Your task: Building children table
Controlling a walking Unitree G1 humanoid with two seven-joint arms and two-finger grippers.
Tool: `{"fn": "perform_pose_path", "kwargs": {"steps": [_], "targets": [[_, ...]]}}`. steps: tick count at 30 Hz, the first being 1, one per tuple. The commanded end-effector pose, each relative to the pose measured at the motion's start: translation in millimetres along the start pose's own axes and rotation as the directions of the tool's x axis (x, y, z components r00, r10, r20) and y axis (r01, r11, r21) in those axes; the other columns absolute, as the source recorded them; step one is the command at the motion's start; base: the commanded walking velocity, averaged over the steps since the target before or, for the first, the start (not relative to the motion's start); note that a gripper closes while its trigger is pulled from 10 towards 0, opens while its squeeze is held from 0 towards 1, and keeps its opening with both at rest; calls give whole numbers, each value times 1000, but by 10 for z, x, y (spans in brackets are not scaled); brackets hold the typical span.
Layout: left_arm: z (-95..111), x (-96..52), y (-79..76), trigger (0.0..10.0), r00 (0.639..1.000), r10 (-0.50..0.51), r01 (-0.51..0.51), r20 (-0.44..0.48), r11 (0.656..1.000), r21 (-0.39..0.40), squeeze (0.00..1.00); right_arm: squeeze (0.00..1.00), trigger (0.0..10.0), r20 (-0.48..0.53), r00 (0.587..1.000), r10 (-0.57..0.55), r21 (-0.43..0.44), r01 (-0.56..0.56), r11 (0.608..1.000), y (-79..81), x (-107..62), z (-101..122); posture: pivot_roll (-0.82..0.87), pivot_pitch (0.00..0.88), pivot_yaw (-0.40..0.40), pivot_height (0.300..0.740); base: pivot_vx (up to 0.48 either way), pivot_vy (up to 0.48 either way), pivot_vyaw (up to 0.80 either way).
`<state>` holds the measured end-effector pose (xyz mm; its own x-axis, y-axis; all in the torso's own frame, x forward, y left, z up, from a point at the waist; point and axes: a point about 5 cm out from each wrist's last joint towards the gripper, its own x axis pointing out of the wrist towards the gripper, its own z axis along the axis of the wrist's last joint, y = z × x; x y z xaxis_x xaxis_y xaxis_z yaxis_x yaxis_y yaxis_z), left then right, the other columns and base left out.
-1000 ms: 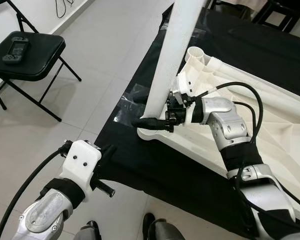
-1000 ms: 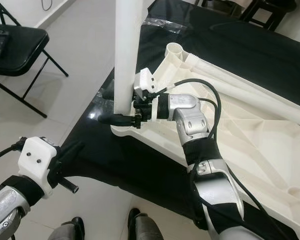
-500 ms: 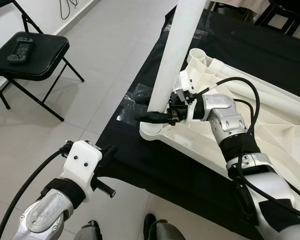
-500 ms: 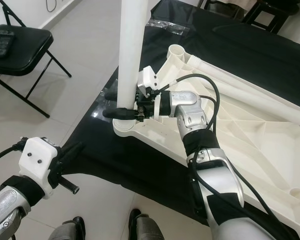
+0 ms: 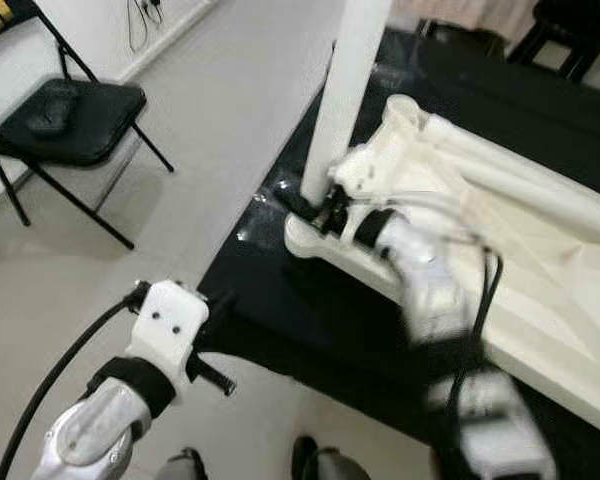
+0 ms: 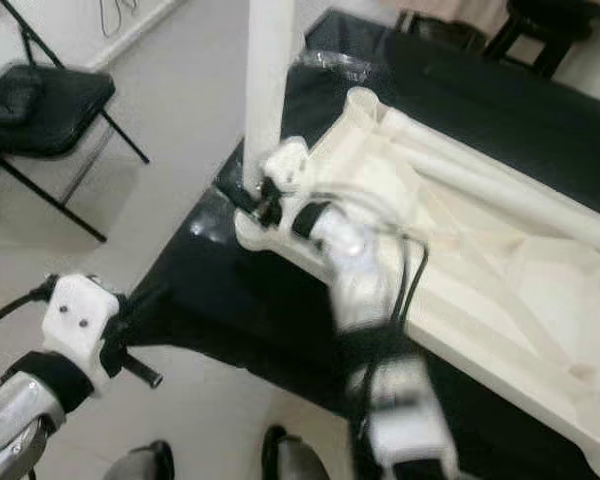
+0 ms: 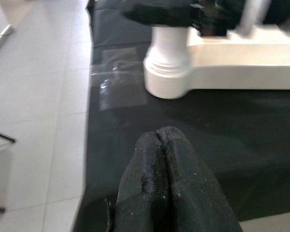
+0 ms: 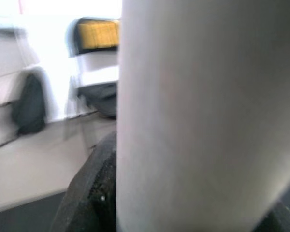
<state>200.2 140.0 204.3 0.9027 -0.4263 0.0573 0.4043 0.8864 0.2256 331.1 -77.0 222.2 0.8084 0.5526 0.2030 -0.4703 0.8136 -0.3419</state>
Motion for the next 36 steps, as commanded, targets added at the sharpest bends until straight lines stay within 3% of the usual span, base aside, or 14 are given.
{"fn": "perform_pose_path", "kwargs": {"steps": [1,10,11,14,15,16,18,20,23,26,27,28,32,36], "targets": [[-21,15,-32,10000,1000,-28,28,-9,999,-19,0,0,0,-143,989,28,-113,-44,993,255,-35,-215,89,302,-98,740,0,0,0],[2,75,-77,10000,998,-64,64,10,998,-29,0,0,0,-89,995,47,-161,-61,985,177,232,-66,88,295,-96,740,0,0,0],[2,66,-51,10000,999,-53,54,7,998,-23,0,0,10000,-90,996,0,-194,-18,981,142,258,-4,97,297,-102,740,0,0,0],[4,61,-36,10000,999,-46,46,6,999,-20,0,0,10000,-98,995,-18,-207,-3,978,151,244,8,98,300,-103,740,0,0,0],[7,58,-28,10000,999,-42,43,6,999,-19,0,173,10000,-104,994,-31,-209,8,978,161,228,17,100,300,-101,740,0,0,0],[10,55,-24,10000,999,-40,40,7,999,-18,0,1000,10000,-85,996,-19,-165,4,986,175,231,52,109,303,-99,740,0,0,0],[12,53,-23,10000,999,-40,40,6,999,-18,0,1000,10000,-68,998,-6,-131,-3,991,182,237,76,109,303,-99,740,0,0,0],[8,50,-15,10000,999,-36,36,3,999,-17,0,1000,10000,32,984,177,-31,-176,984,215,294,189,121,306,-95,740,0,0,0],[5,49,-13,10000,999,-35,35,1,999,-17,0,1000,10000,68,958,280,-18,-280,960,214,302,213,124,305,-98,740,0,0,0],[5,50,-12,10000,999,-34,34,1,999,-16,0,882,10000,97,924,370,-10,-371,928,198,294,222,128,305,-102,740,0,0,0],[3,48,-11,10000,1000,-31,31,0,999,-16,0,0,10000,105,889,446,10,-450,893,130,294,197,135,301,-105,740,0,0,0],[2,44,-8,10000,1000,-27,27,0,1000,-15,0,0,10000,103,841,531,26,-536,844,32,296,170,139,300,-111,740,0,0,0],[-1,32,-6,10000,1000,-20,20,-1,1000,-13,0,0,10000,109,776,621,56,-629,776,-124,310,185,147,302,-115,740,0,0,0],[-2,6,-14,10000,1000,-14,14,-5,1000,-12,0,0,10000,113,747,655,64,-664,745,-282,395,296,155,309,-118,740,0,0,0]]}}
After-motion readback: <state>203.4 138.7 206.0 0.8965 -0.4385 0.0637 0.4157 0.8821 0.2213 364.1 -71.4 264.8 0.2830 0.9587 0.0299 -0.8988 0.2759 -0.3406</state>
